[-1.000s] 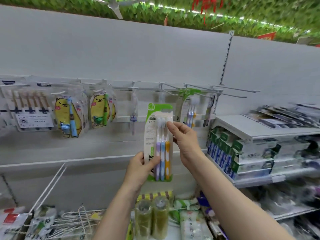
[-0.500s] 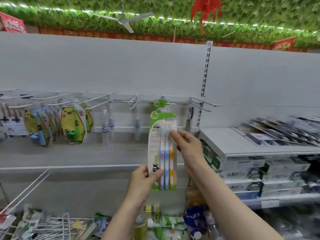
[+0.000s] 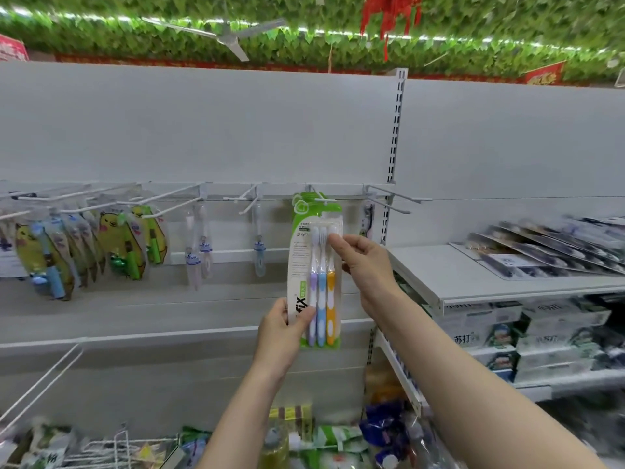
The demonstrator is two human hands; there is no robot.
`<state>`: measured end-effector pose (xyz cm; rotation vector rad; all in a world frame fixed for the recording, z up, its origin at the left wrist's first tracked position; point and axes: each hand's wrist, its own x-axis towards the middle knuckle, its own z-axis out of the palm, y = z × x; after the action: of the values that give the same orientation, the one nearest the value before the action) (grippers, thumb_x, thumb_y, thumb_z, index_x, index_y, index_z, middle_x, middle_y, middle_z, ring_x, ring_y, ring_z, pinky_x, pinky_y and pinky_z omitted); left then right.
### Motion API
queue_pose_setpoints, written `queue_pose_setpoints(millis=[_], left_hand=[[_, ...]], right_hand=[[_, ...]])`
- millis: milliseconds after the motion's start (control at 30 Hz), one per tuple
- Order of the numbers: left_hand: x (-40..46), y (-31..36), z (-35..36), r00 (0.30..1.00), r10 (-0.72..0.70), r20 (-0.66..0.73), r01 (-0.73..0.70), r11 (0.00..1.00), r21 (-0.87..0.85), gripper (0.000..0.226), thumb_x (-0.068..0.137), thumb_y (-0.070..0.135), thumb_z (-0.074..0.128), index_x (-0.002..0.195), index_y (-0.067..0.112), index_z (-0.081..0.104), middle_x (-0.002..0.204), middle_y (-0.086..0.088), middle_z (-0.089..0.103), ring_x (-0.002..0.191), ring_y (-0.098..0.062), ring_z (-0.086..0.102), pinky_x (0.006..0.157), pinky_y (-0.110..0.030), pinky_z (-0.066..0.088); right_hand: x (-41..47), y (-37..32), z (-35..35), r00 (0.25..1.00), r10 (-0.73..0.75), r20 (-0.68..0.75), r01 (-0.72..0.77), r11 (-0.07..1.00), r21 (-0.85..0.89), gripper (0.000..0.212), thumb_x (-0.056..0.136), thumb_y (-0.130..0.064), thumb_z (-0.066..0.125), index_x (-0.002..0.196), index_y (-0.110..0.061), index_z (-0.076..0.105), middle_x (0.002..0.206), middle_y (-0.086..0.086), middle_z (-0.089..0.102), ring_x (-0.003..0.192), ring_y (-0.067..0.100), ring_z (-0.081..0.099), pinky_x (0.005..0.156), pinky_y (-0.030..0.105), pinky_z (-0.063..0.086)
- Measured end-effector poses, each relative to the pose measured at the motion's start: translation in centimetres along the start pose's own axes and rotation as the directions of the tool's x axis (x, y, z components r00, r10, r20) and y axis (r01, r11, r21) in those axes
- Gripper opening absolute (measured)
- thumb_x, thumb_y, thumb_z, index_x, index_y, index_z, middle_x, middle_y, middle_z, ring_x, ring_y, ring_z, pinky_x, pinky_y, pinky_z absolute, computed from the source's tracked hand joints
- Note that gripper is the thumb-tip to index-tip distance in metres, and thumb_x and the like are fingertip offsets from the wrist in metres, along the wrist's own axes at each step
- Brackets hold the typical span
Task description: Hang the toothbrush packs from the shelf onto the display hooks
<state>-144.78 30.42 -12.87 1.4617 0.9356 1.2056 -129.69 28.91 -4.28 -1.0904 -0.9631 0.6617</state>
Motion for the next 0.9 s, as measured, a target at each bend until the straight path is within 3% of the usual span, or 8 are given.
queue_pose_setpoints(millis=[267, 400, 533, 767, 900], left_hand=[[5.5, -1.5, 0.6, 0.999, -0.023, 0.026, 0.021, 0.999, 0.050, 0.013, 0.093, 0.022, 0.067, 0.105, 0.021, 0.064, 0.100, 0.004, 0.072, 0.091, -0.008, 0.067, 0.070, -0.021, 0.050], [8.7, -2.5, 0.7, 0.998, -0.034, 0.056, 0.029, 0.997, 0.076, 0.013, 0.093, 0.023, 0.067, 0.105, 0.022, 0.062, 0.103, 0.005, 0.071, 0.093, -0.005, 0.065, 0.076, -0.025, 0.051], [11.2, -3.6, 0.8, 0.997, -0.054, 0.057, 0.047, 0.994, 0.103, 0.017, 0.093, 0.026, 0.067, 0.108, 0.021, 0.063, 0.103, 0.005, 0.071, 0.097, -0.014, 0.067, 0.087, -0.039, 0.056], [12.8, -4.6, 0.9, 0.997, -0.040, 0.067, 0.033, 0.994, 0.100, 0.016, 0.093, 0.026, 0.066, 0.107, 0.023, 0.059, 0.102, 0.010, 0.067, 0.094, -0.005, 0.063, 0.075, -0.025, 0.051], [12.8, -4.7, 0.8, 0.997, -0.047, 0.055, 0.039, 0.990, 0.138, 0.022, 0.093, 0.029, 0.067, 0.111, 0.021, 0.058, 0.105, 0.008, 0.066, 0.095, -0.007, 0.063, 0.077, -0.027, 0.051]], right_hand=[[3.7, 0.9, 0.7, 1.000, 0.020, -0.018, -0.021, 0.999, -0.050, 0.015, 0.089, -0.025, 0.075, 0.094, -0.013, 0.071, 0.078, -0.006, 0.070, 0.061, -0.009, 0.063, 0.058, 0.007, 0.046], [5.6, 1.3, 1.2, 1.000, 0.023, -0.016, -0.025, 0.995, -0.098, 0.013, 0.089, -0.025, 0.074, 0.096, -0.015, 0.070, 0.083, -0.006, 0.071, 0.064, -0.011, 0.063, 0.065, 0.011, 0.045], [7.0, 1.9, 1.6, 1.000, 0.018, -0.005, -0.018, 0.987, -0.162, 0.006, 0.091, -0.024, 0.073, 0.094, -0.019, 0.070, 0.086, -0.007, 0.071, 0.070, -0.008, 0.063, 0.066, 0.011, 0.046], [8.3, 3.4, 1.5, 1.000, 0.014, 0.001, -0.013, 0.987, -0.163, 0.006, 0.090, -0.025, 0.074, 0.092, -0.022, 0.070, 0.089, -0.003, 0.070, 0.085, 0.009, 0.062, 0.079, 0.027, 0.050], [8.5, 3.6, 1.2, 1.000, 0.006, 0.021, -0.002, 0.986, -0.168, 0.007, 0.090, -0.026, 0.073, 0.095, -0.023, 0.070, 0.090, -0.006, 0.071, 0.088, 0.008, 0.063, 0.084, 0.032, 0.051]])
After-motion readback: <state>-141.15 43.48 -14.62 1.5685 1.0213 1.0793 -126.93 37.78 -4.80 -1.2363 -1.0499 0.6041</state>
